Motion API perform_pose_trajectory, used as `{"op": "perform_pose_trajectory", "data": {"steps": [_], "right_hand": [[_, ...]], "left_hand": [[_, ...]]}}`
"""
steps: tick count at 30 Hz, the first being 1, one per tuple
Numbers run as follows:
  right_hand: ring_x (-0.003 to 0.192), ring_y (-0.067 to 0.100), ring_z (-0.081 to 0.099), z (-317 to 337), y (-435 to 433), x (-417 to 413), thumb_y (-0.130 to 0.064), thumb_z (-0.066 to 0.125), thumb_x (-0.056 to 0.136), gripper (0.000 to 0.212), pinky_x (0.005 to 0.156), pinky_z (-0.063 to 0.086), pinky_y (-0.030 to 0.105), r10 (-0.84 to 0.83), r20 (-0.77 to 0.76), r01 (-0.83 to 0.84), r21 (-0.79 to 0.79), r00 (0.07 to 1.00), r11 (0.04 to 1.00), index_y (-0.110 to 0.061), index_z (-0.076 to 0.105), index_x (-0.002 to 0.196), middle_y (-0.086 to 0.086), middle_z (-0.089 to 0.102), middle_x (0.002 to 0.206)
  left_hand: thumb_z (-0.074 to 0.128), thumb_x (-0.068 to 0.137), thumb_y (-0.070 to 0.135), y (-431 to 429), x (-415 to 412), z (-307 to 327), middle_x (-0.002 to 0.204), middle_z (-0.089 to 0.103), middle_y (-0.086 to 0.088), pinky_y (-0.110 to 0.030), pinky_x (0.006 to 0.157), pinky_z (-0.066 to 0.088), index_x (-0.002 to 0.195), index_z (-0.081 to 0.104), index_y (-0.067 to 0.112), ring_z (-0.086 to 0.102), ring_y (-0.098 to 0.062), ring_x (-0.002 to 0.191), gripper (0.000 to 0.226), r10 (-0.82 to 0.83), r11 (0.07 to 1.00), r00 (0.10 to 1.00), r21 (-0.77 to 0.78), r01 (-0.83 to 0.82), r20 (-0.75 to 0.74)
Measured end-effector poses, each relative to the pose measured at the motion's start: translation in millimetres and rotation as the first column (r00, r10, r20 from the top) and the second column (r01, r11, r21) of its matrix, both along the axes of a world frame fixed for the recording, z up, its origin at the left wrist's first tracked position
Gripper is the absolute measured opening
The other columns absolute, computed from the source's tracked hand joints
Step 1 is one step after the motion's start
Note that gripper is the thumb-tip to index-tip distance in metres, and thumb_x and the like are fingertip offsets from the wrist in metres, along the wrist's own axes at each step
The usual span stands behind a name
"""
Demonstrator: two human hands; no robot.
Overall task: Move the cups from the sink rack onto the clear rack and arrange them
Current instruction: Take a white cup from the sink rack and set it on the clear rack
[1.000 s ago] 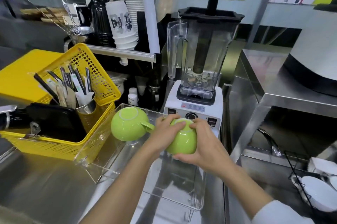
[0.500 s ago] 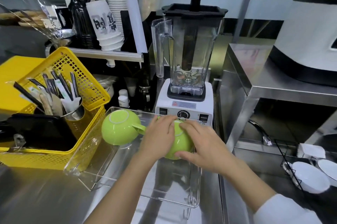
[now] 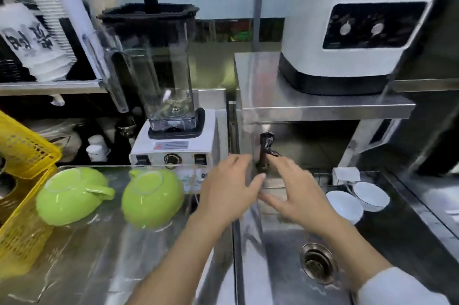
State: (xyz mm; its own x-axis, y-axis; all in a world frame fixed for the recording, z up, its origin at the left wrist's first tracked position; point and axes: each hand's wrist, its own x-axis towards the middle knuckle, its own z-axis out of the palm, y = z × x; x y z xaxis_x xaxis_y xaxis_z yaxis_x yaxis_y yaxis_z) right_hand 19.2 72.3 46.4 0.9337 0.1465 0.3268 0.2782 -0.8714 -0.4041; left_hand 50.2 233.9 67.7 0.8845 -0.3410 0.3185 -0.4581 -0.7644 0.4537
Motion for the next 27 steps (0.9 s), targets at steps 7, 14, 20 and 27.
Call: {"op": "perform_pose_trajectory", "data": {"steps": [7, 14, 20, 27], "right_hand": [[0.127, 0.020, 0.041, -39.2, -112.0, -21.7, -0.050, 0.059, 0.080, 0.070, 0.102, 0.036, 0.038, -0.210, -0.138, 0.220, 0.065, 0.968, 0.973, -0.018, 0.033, 0.137, 0.002, 0.041, 0.140], [0.118, 0.023, 0.046, -89.3, -188.6, -41.8, -0.044, 0.057, 0.084, 0.061, 0.094, 0.045, 0.040, -0.288, -0.401, 0.375, 0.156, 0.870, 0.914, -0.018, 0.035, 0.134, 0.007, 0.047, 0.130], [0.095, 0.026, 0.062, -116.5, -210.5, -36.6, -0.038, 0.051, 0.089, 0.044, 0.084, 0.052, 0.044, -0.212, -0.655, 0.563, 0.388, 0.726, 0.729, -0.012, 0.043, 0.123, 0.009, 0.062, 0.110], [0.064, 0.026, 0.066, -129.8, -226.9, -11.7, -0.033, 0.041, 0.095, 0.032, 0.047, 0.058, 0.036, 0.029, -0.804, 0.738, 0.559, 0.594, 0.378, -0.013, 0.040, 0.119, 0.014, 0.060, 0.090]], "left_hand": [[0.048, 0.087, 0.044, -110.8, -4.8, -31.4, 0.126, 0.054, -0.001, -0.035, 0.097, 0.040, 0.127, 0.046, 0.023, 0.047, -0.021, 0.119, 0.046, -0.082, 0.996, 0.981, 0.006, 0.084, -0.179], [0.053, 0.087, 0.035, -191.5, -0.3, -78.8, 0.127, 0.055, -0.007, -0.029, 0.090, 0.036, 0.125, 0.050, 0.017, 0.049, -0.024, 0.117, 0.042, -0.097, 0.995, 0.903, -0.005, 0.105, -0.418], [0.054, 0.086, 0.037, -238.7, 2.6, -120.5, 0.138, 0.044, -0.007, -0.036, 0.106, 0.029, 0.135, 0.037, 0.017, 0.038, -0.027, 0.127, 0.056, -0.092, 0.986, 0.875, 0.082, 0.148, -0.475], [0.047, 0.085, 0.048, -280.1, 16.0, -148.6, 0.150, 0.031, -0.012, -0.038, 0.114, 0.000, 0.139, 0.025, 0.008, 0.009, -0.022, 0.143, 0.070, 0.020, 0.953, 0.890, 0.278, 0.121, -0.456]]}}
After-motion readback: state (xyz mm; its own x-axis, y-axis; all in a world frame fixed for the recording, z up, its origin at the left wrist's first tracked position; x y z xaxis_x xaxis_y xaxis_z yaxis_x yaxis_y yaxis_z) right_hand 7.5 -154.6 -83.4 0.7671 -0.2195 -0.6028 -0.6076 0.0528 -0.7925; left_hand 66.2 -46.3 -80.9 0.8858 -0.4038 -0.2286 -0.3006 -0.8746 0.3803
